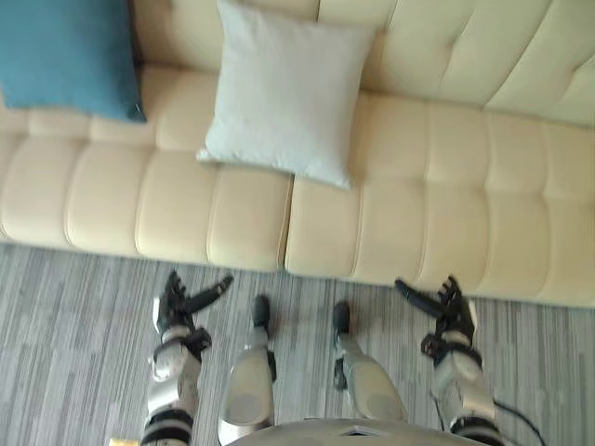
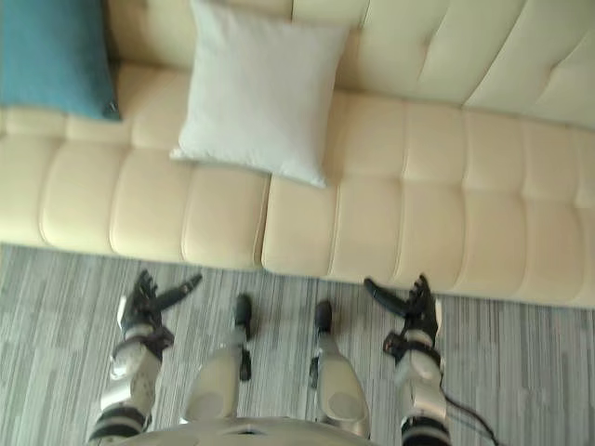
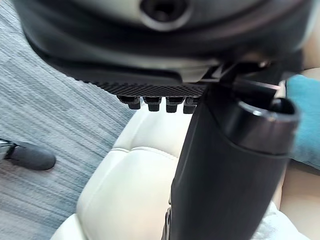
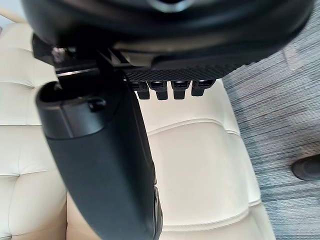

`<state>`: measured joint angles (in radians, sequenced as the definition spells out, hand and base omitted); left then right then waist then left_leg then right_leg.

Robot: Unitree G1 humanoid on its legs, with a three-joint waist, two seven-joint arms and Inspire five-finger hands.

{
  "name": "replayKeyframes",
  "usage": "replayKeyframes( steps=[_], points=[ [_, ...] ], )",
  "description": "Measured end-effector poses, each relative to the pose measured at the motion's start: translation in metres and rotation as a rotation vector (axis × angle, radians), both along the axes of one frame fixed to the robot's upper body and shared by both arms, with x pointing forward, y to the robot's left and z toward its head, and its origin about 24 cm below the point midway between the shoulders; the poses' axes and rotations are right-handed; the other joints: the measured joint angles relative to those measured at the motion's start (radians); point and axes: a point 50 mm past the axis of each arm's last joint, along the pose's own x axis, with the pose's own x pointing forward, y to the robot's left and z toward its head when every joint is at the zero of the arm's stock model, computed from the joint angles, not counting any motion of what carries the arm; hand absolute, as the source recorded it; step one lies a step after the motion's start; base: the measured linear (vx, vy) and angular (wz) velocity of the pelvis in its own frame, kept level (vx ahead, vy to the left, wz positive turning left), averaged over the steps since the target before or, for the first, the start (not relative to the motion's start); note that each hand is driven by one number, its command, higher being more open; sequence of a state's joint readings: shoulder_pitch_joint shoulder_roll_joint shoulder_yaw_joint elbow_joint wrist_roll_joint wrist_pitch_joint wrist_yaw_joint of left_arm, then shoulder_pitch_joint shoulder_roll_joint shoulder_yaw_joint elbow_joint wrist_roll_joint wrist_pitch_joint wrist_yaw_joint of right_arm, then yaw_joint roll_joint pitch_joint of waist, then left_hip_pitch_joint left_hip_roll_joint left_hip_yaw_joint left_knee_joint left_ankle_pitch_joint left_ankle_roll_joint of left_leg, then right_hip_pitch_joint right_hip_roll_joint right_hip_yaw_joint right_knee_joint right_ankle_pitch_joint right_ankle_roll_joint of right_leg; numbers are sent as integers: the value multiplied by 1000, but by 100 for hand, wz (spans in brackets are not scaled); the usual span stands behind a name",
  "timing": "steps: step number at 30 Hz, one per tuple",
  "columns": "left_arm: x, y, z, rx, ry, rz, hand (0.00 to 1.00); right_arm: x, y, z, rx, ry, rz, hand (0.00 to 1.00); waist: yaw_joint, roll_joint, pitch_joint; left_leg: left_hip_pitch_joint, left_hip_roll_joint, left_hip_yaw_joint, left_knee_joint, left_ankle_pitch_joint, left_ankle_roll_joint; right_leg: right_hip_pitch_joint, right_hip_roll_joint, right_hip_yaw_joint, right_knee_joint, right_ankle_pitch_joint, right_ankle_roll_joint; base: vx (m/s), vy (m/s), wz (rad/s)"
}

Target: Pick up cushions and gather them together orderly.

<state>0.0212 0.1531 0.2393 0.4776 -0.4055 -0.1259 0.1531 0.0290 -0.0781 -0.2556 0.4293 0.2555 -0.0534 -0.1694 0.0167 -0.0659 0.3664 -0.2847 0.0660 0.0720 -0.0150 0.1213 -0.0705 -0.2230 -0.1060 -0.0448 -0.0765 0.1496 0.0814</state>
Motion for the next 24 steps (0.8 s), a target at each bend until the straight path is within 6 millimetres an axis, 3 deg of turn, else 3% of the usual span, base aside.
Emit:
replayKeyframes(
  steps=[1,2,5,8,12,16,19,20,21,22,23,24],
  points=[
    [-3,-1,-3,-1,17,-3,100,-4,1,-3,4,13,1,100,0,1,-6,4,1,0,0,-1,0,3,1,0,4,-5,-1,107,20,-5],
    [-24,-4,-26,-20,123,-14,100,-29,7,-22,22,99,10,100,0,6,-60,33,9,4,-1,-9,-7,16,7,-1,35,-34,-7,67,10,-2],
    [-63,-16,-60,-68,297,-31,100,-68,13,-52,54,263,20,100,4,18,-172,99,17,6,-17,-23,-6,47,12,-7,85,-92,-14,67,15,1],
    [-87,-31,-81,-99,427,-76,100,-90,17,-70,84,373,35,100,4,27,-234,155,18,12,-49,-23,-6,79,12,-10,99,-112,-22,50,29,-3],
    [-109,-47,-99,-125,561,-150,100,-112,31,-90,158,487,43,100,4,22,-264,220,18,19,-71,-25,-8,129,11,-11,106,-133,-21,47,16,-2],
    [-111,-47,-101,-109,597,-172,100,-123,43,-99,211,555,50,100,5,6,-275,245,18,38,-71,-33,-15,140,10,5,118,-132,-12,54,18,-12],
    [-110,-47,-102,-106,603,-171,100,-117,48,-99,224,548,55,100,12,1,-270,260,28,95,-48,-52,-8,130,15,37,138,-117,6,20,24,-53],
    [-108,-46,-102,-104,602,-170,100,-113,51,-99,229,542,61,100,15,-1,-268,247,35,118,-12,-70,-6,110,21,26,159,-100,14,-71,-4,-94],
    [-101,-47,-100,-104,584,-168,100,-105,54,-98,236,527,71,100,30,7,-270,196,79,160,71,-106,8,72,45,-17,161,-32,20,-152,-58,-75],
    [-102,-48,-100,-107,585,-167,100,-104,54,-98,236,525,71,100,32,14,-273,192,90,162,74,-108,12,72,46,-21,163,-37,20,-166,-59,-74],
    [-91,-52,-98,-111,559,-175,100,-95,59,-96,242,509,81,100,35,18,-257,168,113,178,116,-117,16,-7,24,-115,486,-195,-36,-138,-74,-8],
    [-84,-53,-96,-106,541,-183,100,-99,60,-98,248,518,78,100,30,0,-257,162,108,159,141,-122,20,-18,-13,-143,696,-264,-15,-65,-110,8]
  ],
)
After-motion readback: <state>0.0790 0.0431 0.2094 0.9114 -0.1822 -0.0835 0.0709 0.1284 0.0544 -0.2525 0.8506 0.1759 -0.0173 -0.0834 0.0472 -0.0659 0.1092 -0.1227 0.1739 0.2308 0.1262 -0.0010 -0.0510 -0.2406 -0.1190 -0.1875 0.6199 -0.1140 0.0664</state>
